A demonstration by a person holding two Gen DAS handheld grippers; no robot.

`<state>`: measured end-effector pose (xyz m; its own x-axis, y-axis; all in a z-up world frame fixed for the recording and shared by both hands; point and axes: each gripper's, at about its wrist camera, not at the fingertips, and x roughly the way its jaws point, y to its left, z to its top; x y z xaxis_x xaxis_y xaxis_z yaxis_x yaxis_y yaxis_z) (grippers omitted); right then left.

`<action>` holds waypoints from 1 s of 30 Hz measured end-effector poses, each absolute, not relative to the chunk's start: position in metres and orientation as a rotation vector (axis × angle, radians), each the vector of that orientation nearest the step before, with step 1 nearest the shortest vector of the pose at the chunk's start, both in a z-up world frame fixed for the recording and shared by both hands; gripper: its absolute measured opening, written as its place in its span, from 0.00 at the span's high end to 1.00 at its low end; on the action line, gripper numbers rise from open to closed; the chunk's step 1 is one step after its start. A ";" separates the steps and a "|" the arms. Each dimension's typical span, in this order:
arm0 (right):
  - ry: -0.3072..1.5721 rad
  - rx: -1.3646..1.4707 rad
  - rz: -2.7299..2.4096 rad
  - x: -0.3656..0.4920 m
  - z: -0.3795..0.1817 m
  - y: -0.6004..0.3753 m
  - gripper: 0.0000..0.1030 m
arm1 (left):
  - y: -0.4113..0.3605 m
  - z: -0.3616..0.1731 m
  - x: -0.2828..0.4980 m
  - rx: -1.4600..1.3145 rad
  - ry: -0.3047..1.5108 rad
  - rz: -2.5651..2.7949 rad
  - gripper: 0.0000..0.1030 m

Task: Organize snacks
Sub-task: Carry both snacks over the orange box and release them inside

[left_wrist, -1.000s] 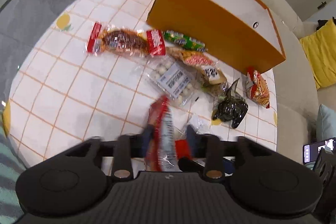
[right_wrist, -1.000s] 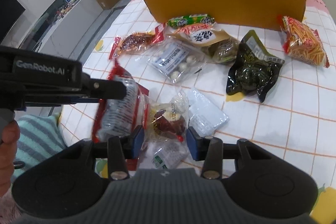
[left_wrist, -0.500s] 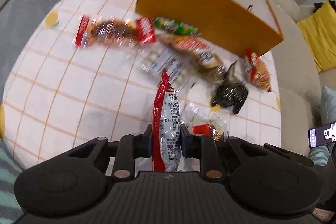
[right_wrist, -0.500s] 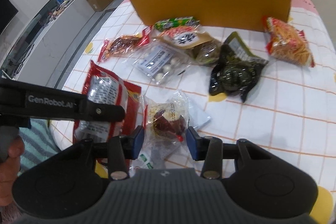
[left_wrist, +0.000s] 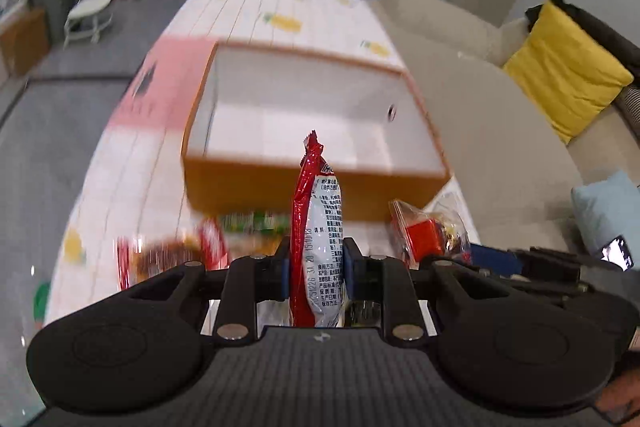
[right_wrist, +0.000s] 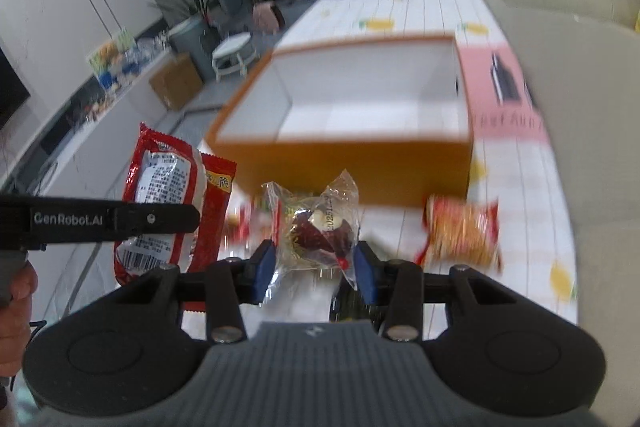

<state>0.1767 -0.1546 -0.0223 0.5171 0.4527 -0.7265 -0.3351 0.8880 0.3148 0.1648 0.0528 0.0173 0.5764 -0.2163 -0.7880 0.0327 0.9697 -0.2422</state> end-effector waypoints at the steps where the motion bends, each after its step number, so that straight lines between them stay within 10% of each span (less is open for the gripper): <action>1: 0.902 0.150 0.479 0.187 -0.014 -0.154 0.60 | 0.053 0.023 0.174 -0.208 0.938 -0.160 0.74; 11: 0.898 0.187 0.521 0.298 0.009 -0.120 0.60 | 0.066 0.041 0.271 -0.170 0.911 -0.198 0.74; 30: 1.265 0.111 0.556 0.386 -0.113 -0.055 0.60 | 0.073 -0.080 0.357 0.024 1.254 -0.049 0.74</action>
<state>0.3864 -0.0550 -0.1128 0.1891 0.4537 -0.8709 -0.3345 0.8636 0.3773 0.3572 0.0733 -0.0798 0.3111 -0.0243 -0.9501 0.0505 0.9987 -0.0091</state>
